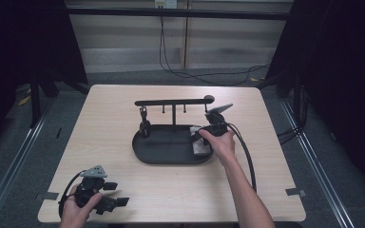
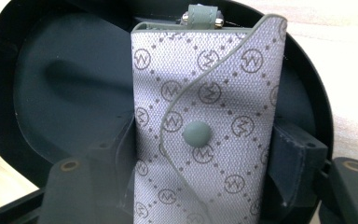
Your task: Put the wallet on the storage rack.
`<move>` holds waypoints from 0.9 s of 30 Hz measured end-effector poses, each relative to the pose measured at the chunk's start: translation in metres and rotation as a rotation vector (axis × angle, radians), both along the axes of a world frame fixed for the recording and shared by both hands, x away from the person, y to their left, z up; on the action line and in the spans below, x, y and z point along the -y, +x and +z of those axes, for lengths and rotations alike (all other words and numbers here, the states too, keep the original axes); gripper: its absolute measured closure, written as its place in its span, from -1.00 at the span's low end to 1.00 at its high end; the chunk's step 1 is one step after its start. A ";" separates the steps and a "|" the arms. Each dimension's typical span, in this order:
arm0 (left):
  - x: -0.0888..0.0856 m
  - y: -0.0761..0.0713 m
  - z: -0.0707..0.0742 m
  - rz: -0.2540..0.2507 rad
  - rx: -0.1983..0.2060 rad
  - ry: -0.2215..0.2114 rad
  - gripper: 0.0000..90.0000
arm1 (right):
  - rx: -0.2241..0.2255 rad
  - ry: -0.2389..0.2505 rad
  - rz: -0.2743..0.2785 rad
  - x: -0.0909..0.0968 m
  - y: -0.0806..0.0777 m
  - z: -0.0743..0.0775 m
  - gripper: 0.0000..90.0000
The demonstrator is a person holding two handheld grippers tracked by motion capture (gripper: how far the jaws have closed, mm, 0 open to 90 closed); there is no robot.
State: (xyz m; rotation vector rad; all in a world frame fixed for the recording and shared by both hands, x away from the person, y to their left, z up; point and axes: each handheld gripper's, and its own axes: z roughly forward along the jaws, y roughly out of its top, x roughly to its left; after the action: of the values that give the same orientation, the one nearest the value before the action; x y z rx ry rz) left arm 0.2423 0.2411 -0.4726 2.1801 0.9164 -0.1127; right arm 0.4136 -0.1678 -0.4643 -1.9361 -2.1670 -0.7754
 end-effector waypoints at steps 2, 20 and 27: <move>0.000 0.000 0.000 0.000 -0.001 -0.001 -0.58 | 0.001 -0.009 0.007 0.000 0.000 -0.001 -0.32; 0.000 0.000 0.000 0.001 -0.003 -0.002 -0.58 | 0.031 -0.001 0.031 0.007 -0.006 0.013 -0.42; 0.000 0.000 0.000 0.002 -0.001 -0.004 -0.58 | 0.058 -0.018 0.043 0.012 -0.013 0.026 -0.43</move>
State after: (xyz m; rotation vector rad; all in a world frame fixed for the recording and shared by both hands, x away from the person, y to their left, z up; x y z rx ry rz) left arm 0.2424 0.2415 -0.4726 2.1757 0.9182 -0.1150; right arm 0.4007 -0.1802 -0.4387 -1.8910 -2.2491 -0.8172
